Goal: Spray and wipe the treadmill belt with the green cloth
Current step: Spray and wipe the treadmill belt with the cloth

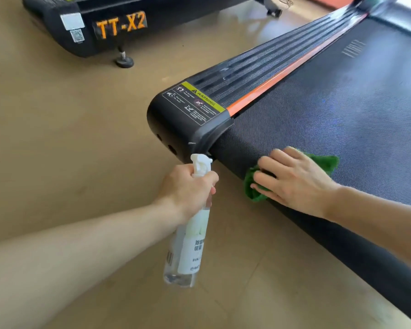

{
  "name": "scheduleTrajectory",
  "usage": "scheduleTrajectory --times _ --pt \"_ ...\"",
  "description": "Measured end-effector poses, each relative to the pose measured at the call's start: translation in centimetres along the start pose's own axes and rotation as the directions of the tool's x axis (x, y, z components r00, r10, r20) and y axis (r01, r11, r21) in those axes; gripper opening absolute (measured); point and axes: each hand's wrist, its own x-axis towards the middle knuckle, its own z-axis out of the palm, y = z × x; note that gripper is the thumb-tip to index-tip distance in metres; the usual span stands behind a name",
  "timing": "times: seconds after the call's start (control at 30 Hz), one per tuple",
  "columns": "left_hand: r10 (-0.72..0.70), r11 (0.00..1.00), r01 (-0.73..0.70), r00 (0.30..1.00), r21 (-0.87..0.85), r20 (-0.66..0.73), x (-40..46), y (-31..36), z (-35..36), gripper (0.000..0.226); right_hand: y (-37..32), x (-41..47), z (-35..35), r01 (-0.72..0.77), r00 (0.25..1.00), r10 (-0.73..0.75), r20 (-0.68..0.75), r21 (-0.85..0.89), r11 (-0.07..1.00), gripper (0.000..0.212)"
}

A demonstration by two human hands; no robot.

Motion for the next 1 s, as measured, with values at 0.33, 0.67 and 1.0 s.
scheduleTrajectory --times 0.33,0.67,1.0 --pt "0.055 0.998 -0.056 0.998 -0.04 -0.019 0.8 0.2 -0.6 0.02 -2.8 1.1 1.4 -0.081 0.996 0.084 0.024 -0.128 0.988 0.023" --pt "0.108 0.991 -0.112 0.993 0.072 0.05 -0.3 0.1 1.5 0.022 -1.7 1.5 1.1 -0.014 0.999 0.01 -0.047 -0.074 0.997 0.021" --pt "0.032 0.999 -0.033 0.999 0.038 0.019 0.0 -1.0 0.9 0.025 -2.1 0.6 0.6 -0.113 0.993 0.113 -0.016 0.01 0.994 0.024"
